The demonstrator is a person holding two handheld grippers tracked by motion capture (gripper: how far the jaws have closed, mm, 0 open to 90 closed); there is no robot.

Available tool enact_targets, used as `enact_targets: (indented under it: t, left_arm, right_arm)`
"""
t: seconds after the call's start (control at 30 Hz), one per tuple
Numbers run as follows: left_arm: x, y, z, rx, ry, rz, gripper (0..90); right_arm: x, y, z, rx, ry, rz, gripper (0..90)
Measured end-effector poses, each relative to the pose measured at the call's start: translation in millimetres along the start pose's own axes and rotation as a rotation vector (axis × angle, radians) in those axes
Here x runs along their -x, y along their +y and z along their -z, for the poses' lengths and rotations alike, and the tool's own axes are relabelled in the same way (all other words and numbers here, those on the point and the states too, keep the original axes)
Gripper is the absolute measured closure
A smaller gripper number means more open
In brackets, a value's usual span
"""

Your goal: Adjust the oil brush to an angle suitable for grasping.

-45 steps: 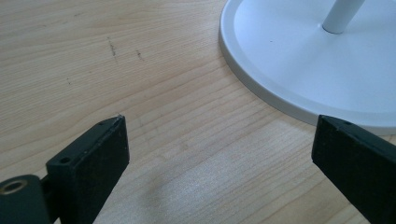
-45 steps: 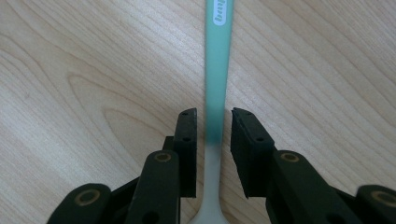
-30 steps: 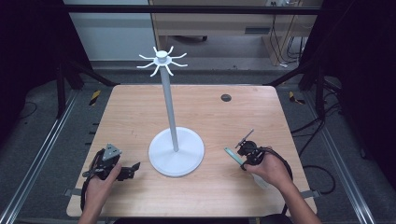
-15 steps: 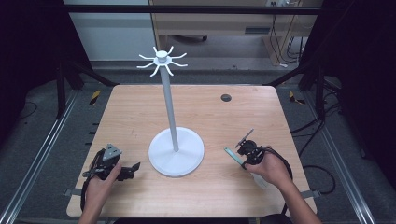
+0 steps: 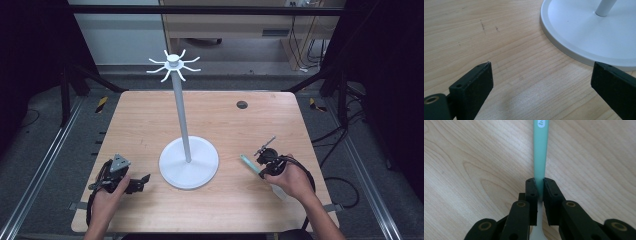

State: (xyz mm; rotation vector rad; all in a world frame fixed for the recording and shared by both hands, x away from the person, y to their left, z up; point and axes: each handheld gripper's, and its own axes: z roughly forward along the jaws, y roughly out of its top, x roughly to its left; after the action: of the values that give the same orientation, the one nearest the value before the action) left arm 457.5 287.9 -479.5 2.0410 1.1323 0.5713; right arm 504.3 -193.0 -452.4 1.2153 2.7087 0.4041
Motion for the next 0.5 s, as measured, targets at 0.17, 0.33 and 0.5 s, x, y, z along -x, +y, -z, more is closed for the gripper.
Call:
enact_targets:
  t: [0.17,0.33,0.5]
  left_arm:
    - [-0.1,0.0,-0.2,0.000,0.000,0.000,3.7]
    - [0.0,0.0,-0.1,0.000,-0.001,-0.001,3.7]
    - [0.5,-0.1,-0.2,-0.002,-0.004,0.001,3.8]
  right_arm:
    - [4.4,1.2,15.8,0.051,-0.006,-0.013,82.6]
    - [11.3,2.9,36.4,0.118,-0.018,-0.028,82.7]
    - [17.8,3.2,56.6,0.197,-0.023,-0.038,82.7]
